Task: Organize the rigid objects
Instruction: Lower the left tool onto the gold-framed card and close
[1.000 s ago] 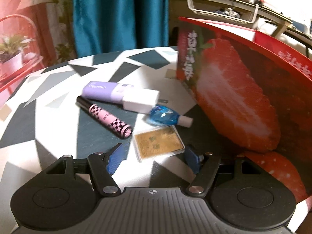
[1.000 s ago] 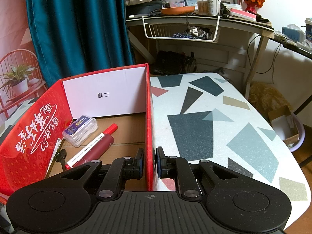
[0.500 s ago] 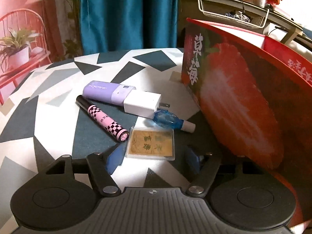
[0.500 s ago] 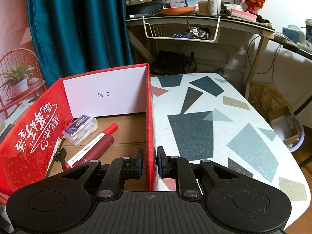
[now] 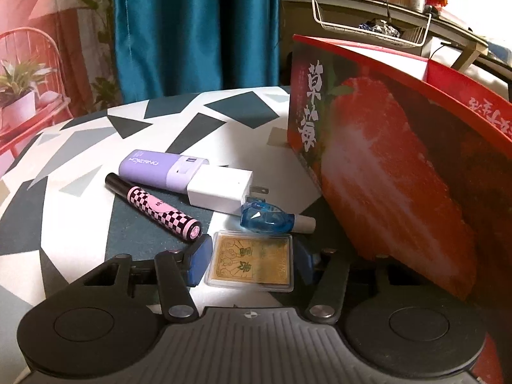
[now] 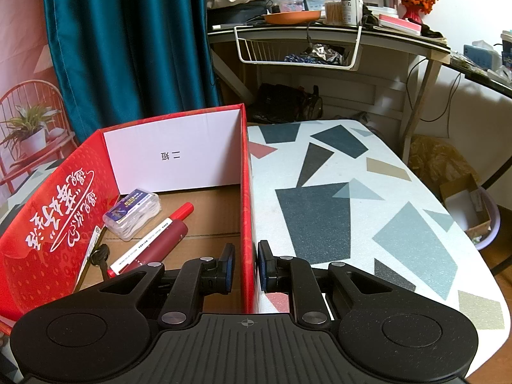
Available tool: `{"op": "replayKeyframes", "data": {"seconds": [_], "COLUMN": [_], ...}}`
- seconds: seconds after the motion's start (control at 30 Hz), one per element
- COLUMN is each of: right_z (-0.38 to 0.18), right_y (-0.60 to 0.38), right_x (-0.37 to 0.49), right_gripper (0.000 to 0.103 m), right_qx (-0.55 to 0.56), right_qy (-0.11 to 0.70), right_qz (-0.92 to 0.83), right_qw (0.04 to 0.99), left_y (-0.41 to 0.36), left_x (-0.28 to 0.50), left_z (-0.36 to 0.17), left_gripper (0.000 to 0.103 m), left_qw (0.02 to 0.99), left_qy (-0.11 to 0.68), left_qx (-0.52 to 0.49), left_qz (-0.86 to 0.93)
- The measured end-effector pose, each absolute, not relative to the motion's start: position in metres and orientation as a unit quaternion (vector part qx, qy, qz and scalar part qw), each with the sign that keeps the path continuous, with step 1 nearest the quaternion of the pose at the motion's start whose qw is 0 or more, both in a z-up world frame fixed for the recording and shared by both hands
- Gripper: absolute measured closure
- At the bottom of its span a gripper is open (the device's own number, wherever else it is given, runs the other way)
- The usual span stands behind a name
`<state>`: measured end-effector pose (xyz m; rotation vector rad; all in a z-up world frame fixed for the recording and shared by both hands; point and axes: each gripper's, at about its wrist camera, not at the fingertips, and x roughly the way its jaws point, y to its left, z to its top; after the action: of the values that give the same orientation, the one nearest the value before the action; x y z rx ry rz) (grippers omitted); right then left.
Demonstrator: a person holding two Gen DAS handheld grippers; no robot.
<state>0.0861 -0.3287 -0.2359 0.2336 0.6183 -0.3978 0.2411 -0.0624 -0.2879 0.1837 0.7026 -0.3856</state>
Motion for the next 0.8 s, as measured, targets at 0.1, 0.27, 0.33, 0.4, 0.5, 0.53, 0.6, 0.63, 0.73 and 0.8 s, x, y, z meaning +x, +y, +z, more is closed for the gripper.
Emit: {"op": "replayKeyframes", "data": {"seconds": [0.1, 0.27, 0.33, 0.4, 0.5, 0.53, 0.6, 0.63, 0.73, 0.8], "right_z": [-0.236, -0.236, -0.236, -0.236, -0.236, -0.236, -0.236, -0.236, -0.236, -0.237], "right_y": [-0.329, -0.329, -0.329, -0.329, -0.329, -0.329, -0.329, -0.329, -0.329, -0.329], "right_x": [0.086, 0.086, 0.086, 0.086, 0.086, 0.086, 0.086, 0.086, 0.086, 0.086], "right_gripper": [0.087, 0.087, 0.087, 0.087, 0.087, 0.087, 0.087, 0.087, 0.087, 0.087], "right_qx": [0.114, 0.115, 0.114, 0.115, 0.114, 0.115, 0.115, 0.115, 0.115, 0.116], "right_qy": [0.302, 0.302, 0.302, 0.301, 0.302, 0.302, 0.302, 0.301, 0.302, 0.303], "right_qz": [-0.193, -0.193, -0.193, -0.193, -0.193, -0.193, -0.193, -0.193, -0.193, -0.193], "right_qw": [0.927, 0.927, 0.927, 0.927, 0.927, 0.927, 0.927, 0.927, 0.926, 0.926], "left_y": [-0.060, -0.052, -0.048, -0.045, -0.043, -0.043, -0.043, -0.043, -0.044, -0.044], "left_x": [0.236, 0.231, 0.229, 0.226, 0.223, 0.223, 0.223, 0.222, 0.222, 0.222], "left_z": [-0.286, -0.284, -0.283, -0.283, -0.284, -0.283, -0.284, -0.284, -0.284, -0.283], "left_gripper": [0.045, 0.045, 0.045, 0.045, 0.044, 0.044, 0.044, 0.044, 0.044, 0.044], "left_qw": [0.915, 0.910, 0.909, 0.910, 0.911, 0.911, 0.911, 0.911, 0.911, 0.910], "left_qy": [0.343, 0.354, 0.357, 0.357, 0.353, 0.353, 0.354, 0.354, 0.352, 0.352], "left_qx": [0.096, 0.092, 0.094, 0.094, 0.098, 0.098, 0.099, 0.099, 0.103, 0.107], "left_qz": [-0.190, -0.194, -0.193, -0.190, -0.190, -0.190, -0.189, -0.189, -0.190, -0.193]}}
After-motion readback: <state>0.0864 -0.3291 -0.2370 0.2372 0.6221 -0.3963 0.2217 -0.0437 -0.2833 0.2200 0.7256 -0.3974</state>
